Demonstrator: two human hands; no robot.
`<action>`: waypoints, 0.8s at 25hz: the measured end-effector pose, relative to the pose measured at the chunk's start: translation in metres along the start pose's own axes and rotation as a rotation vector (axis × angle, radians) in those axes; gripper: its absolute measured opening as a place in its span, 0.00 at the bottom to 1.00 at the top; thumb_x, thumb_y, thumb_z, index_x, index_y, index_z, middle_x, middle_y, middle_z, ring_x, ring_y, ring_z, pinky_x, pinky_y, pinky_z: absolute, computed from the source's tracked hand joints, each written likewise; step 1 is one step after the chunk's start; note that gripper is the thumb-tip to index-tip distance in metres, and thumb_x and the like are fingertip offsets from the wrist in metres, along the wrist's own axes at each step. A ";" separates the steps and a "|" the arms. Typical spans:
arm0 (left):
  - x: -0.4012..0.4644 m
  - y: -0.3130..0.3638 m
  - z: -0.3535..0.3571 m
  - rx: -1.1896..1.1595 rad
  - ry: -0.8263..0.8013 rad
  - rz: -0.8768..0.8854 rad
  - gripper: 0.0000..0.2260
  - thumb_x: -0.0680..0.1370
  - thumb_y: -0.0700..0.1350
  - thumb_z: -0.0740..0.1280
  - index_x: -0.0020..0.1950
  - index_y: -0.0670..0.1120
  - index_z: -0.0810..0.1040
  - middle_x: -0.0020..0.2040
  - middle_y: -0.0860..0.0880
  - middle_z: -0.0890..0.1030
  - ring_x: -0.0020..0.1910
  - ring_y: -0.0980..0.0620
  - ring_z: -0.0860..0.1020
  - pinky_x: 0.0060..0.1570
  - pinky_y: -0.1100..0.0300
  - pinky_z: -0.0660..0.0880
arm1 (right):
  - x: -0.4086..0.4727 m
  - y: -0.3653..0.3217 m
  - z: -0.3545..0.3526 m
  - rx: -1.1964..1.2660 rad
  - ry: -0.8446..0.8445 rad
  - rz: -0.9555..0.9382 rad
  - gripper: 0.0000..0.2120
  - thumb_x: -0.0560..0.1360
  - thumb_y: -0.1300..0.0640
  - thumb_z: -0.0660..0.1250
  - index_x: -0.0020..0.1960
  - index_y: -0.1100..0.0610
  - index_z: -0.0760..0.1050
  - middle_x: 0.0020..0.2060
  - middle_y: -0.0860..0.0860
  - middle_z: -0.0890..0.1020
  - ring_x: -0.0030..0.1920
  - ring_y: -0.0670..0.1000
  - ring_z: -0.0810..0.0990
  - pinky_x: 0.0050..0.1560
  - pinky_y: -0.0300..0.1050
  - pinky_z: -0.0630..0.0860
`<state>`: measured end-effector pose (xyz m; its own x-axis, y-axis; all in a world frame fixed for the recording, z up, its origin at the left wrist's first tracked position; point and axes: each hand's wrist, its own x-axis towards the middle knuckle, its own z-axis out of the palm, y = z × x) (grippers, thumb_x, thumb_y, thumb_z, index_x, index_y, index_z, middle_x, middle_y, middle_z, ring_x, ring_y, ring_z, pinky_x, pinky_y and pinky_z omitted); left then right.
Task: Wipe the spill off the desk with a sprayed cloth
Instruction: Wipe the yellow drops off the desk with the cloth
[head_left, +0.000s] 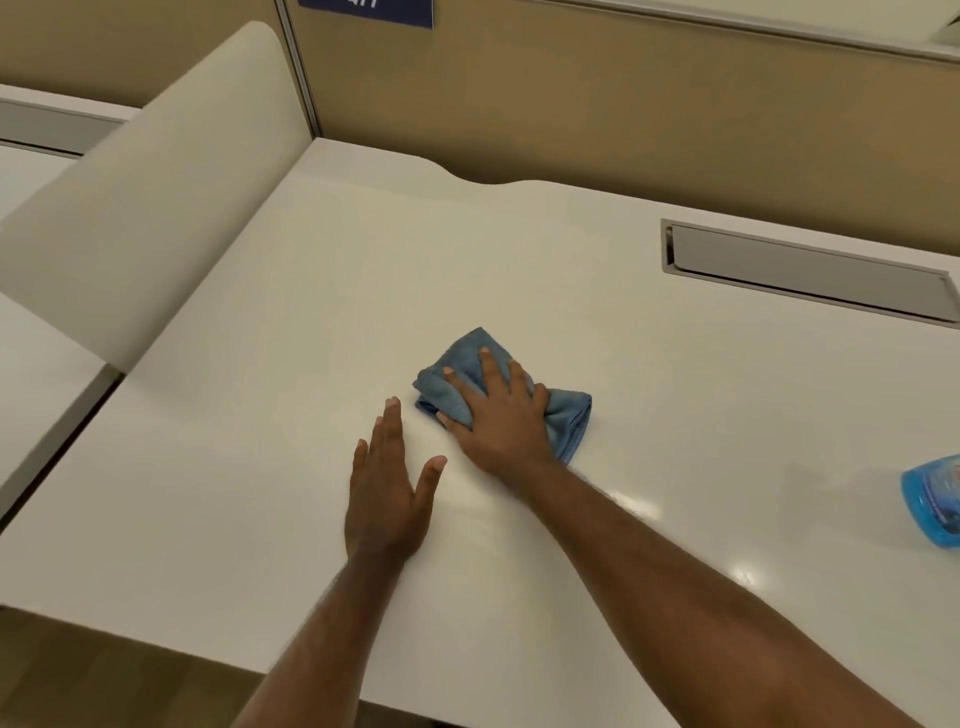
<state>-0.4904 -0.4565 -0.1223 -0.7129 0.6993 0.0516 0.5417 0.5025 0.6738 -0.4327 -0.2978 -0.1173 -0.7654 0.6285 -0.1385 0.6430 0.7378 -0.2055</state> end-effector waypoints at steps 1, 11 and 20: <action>0.000 -0.002 0.000 -0.014 0.010 0.007 0.35 0.76 0.66 0.47 0.78 0.51 0.46 0.79 0.55 0.52 0.77 0.57 0.53 0.75 0.57 0.45 | -0.014 0.003 0.002 0.000 -0.001 -0.030 0.28 0.76 0.33 0.49 0.74 0.35 0.49 0.78 0.49 0.48 0.76 0.61 0.49 0.69 0.66 0.49; -0.002 -0.002 0.004 0.106 -0.058 -0.002 0.31 0.78 0.60 0.50 0.78 0.53 0.45 0.79 0.50 0.56 0.78 0.53 0.53 0.76 0.55 0.44 | -0.157 0.111 0.003 -0.053 0.055 0.242 0.24 0.77 0.37 0.46 0.73 0.35 0.53 0.78 0.46 0.51 0.75 0.58 0.54 0.67 0.61 0.58; -0.003 -0.002 0.002 0.131 -0.081 0.007 0.30 0.80 0.60 0.50 0.78 0.50 0.47 0.78 0.47 0.59 0.78 0.50 0.53 0.76 0.52 0.45 | -0.217 0.224 -0.020 0.069 0.203 0.980 0.26 0.78 0.38 0.52 0.74 0.38 0.53 0.77 0.52 0.56 0.72 0.64 0.58 0.65 0.69 0.57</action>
<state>-0.4881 -0.4579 -0.1253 -0.6738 0.7389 -0.0068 0.6040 0.5560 0.5710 -0.1224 -0.2637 -0.1135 0.1248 0.9861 -0.1098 0.9793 -0.1401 -0.1458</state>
